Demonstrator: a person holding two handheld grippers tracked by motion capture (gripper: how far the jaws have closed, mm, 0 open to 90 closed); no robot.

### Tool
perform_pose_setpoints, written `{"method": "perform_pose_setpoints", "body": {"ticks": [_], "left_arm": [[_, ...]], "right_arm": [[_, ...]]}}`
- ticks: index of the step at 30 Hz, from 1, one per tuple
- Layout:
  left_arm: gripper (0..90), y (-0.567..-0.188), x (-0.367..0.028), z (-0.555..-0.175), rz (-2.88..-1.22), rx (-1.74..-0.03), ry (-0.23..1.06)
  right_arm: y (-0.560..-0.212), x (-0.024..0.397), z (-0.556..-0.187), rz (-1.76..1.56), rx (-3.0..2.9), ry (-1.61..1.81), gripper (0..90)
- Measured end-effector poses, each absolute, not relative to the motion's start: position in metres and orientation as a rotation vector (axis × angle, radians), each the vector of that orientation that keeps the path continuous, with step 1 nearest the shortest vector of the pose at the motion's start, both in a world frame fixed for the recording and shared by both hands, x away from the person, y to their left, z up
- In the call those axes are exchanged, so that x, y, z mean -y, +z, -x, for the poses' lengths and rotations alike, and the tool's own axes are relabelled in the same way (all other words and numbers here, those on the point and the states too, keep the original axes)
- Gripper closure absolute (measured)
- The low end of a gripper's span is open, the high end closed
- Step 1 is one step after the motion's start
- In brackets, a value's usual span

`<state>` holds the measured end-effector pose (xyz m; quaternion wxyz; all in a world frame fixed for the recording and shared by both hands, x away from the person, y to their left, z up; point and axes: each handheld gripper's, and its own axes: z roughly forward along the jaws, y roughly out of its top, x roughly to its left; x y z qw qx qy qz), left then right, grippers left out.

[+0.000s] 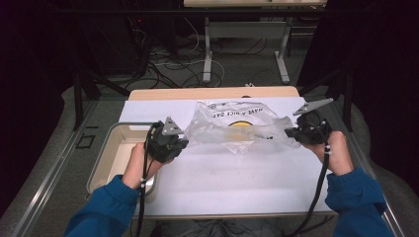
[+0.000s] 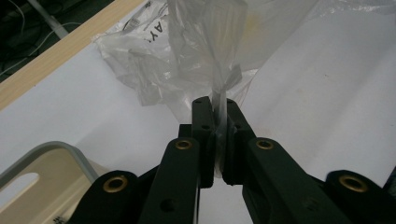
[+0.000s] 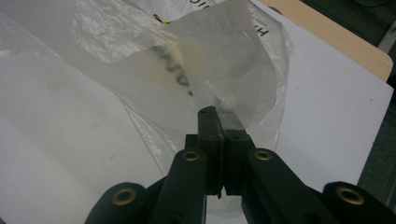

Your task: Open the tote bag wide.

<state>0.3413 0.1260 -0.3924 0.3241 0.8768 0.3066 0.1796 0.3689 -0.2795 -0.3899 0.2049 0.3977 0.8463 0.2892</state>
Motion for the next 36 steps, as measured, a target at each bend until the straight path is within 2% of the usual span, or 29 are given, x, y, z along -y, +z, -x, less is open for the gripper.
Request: {"method": "perform_pose_setpoints", "body": {"ticks": [6, 8, 11, 16, 18, 19, 21, 22, 23, 24, 25, 26, 31, 36], "left_arm": [[86.8, -0.378, -0.129, -0.371, -2.297, -0.880, 0.415], [86.8, -0.386, -0.127, -0.385, -2.325, -0.914, 0.382], [86.5, -0.415, -0.118, -0.403, -2.404, -0.965, 0.334], [84.7, -0.436, -0.113, -0.407, -2.463, -0.981, 0.310], [81.4, -0.442, -0.113, -0.405, -2.477, -0.979, 0.306], [78.4, -0.444, -0.112, -0.404, -2.484, -0.981, 0.307], [61.8, -0.446, -0.111, -0.402, -2.511, -0.959, 0.309], [61.8, -0.446, -0.110, -0.400, -2.524, -0.953, 0.312], [47.4, -0.445, -0.108, -0.399, -2.536, -0.959, 0.325], [41.8, -0.445, -0.106, -0.397, -2.543, -0.951, 0.335], [41.8, -0.443, -0.104, -0.396, -2.553, -0.927, 0.330], [33.8, -0.441, -0.102, -0.395, -2.557, -0.919, 0.333], [26.4, -0.432, -0.089, -0.392, -2.553, -0.861, 0.350], [25.6, -0.441, -0.072, -0.398, -2.574, -0.834, 0.343]], "right_arm": [[-0.383, 0.273, -0.390, -1.146, -2.368, 0.782, 89.8], [-0.387, 0.272, -0.400, -1.185, -2.374, 0.766, 89.9], [-0.413, 0.266, -0.420, -1.251, -2.418, 0.712, 90.0], [-0.438, 0.264, -0.427, -1.274, -2.460, 0.678, 90.0], [-0.446, 0.263, -0.426, -1.277, -2.473, 0.679, 90.0], [-0.448, 0.264, -0.425, -1.280, -2.482, 0.678, 90.0], [-0.453, 0.264, -0.422, -1.275, -2.486, 0.683, 90.0], [-0.453, 0.264, -0.422, -1.275, -2.486, 0.683, 90.0], [-0.454, 0.264, -0.421, -1.273, -2.487, 0.699, 90.0], [-0.455, 0.262, -0.420, -1.296, -2.469, 0.690, 90.0], [-0.455, 0.262, -0.420, -1.296, -2.469, 0.690, 90.0], [-0.455, 0.261, -0.420, -1.285, -2.484, 0.690, 90.0], [-0.456, 0.258, -0.419, -1.262, -2.495, 0.689, 90.0], [-0.462, 0.255, -0.420, -1.289, -2.502, 0.671, 90.0]]}}
